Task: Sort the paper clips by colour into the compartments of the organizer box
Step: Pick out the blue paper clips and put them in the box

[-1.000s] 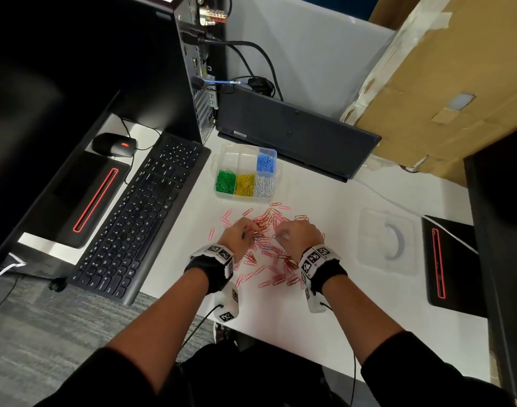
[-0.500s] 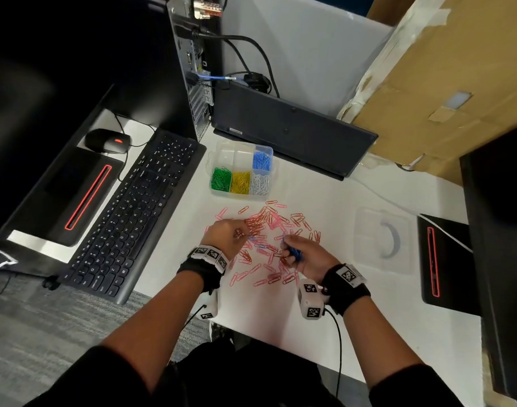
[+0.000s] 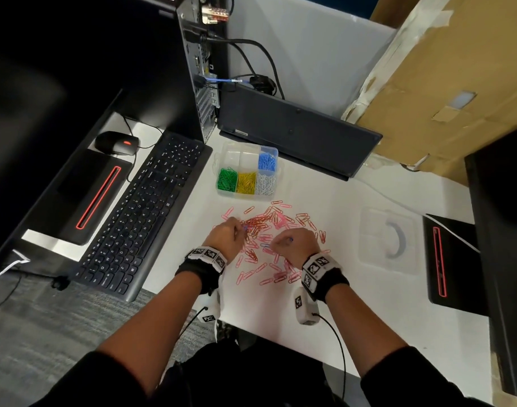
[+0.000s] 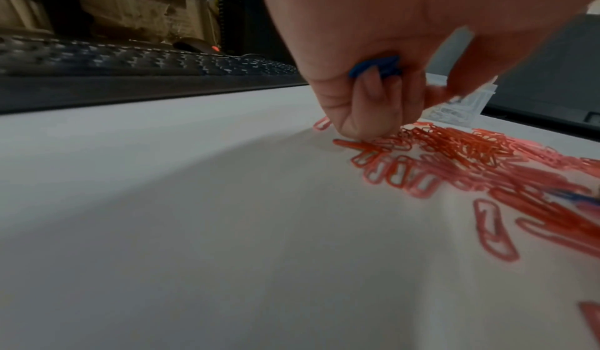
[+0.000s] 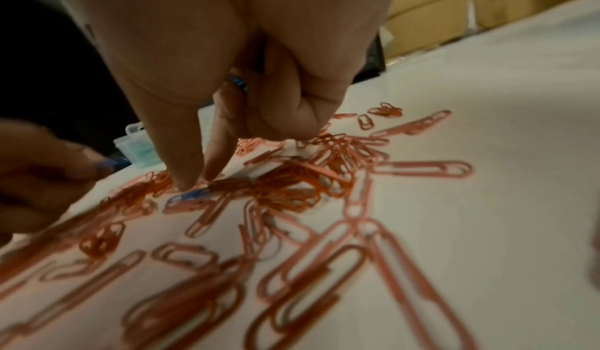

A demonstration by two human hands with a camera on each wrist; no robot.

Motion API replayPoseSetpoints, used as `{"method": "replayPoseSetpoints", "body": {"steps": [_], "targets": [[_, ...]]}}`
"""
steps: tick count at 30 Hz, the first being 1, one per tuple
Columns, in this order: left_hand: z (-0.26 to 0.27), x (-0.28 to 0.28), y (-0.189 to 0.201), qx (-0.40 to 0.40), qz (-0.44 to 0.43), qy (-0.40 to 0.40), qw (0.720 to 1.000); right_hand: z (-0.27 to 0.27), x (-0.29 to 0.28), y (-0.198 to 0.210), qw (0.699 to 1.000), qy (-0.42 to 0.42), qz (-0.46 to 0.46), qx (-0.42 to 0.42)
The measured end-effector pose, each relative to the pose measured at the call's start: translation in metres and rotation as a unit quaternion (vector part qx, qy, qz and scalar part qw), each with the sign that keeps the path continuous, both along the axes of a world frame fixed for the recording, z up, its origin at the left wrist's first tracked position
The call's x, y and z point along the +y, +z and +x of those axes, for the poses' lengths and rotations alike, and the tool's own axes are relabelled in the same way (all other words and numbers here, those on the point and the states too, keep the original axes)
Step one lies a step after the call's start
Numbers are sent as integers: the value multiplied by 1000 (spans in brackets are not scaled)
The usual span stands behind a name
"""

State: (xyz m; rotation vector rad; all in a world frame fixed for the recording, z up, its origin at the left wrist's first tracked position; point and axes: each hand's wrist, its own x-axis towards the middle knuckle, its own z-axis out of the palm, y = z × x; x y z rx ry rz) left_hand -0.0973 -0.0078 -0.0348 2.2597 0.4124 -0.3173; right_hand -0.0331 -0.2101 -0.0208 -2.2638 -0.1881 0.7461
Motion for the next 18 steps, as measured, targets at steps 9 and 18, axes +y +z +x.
{"method": "replayPoseSetpoints", "body": {"steps": [9,18], "targets": [[-5,5,7,4,-22,11,1000,1,25,8,977,126,-132,-112],[-4,9,4,5,-29,37,999,4,23,10,962,180,-185,-90]]}}
